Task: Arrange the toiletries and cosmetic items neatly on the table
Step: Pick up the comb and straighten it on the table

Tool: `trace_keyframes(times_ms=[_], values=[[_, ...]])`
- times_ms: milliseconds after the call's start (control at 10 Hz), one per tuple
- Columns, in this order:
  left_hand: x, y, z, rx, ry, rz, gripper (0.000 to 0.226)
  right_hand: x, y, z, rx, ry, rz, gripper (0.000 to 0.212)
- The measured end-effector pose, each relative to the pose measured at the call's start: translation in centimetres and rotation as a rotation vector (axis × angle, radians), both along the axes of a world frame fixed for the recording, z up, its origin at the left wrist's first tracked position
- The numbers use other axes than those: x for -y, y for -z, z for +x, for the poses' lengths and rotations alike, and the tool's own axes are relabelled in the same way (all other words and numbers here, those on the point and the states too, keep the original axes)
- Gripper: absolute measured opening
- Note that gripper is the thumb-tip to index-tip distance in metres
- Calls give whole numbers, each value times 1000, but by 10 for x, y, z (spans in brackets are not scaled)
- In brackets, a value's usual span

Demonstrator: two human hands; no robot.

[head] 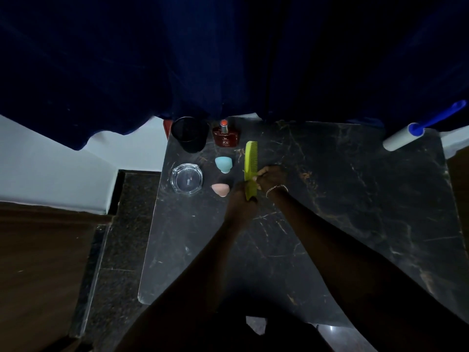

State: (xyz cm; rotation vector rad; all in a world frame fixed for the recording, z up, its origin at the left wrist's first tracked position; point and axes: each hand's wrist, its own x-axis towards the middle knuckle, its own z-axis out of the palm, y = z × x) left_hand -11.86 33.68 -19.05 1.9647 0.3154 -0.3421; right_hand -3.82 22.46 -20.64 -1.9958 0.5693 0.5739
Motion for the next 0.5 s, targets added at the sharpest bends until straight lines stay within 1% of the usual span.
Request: trace_keyframes(times_ms=[100, 200, 300, 400, 500], values=[[-2, -5, 3, 0, 5, 6, 22, -4, 0, -1, 45, -46, -159, 14], [-4, -4, 3, 43, 36, 25, 21, -8, -8, -8, 103, -50, -194, 27], [-4, -8, -2, 71, 85, 64, 21, -1, -23, -21, 144, -80, -160, 19], [0, -13, -15, 117, 126, 67, 28, 18, -33, -42, 190, -86, -145, 26], [9, -20, -35, 96, 126, 37, 38, 49, -43, -70, 246, -61, -115, 27]])
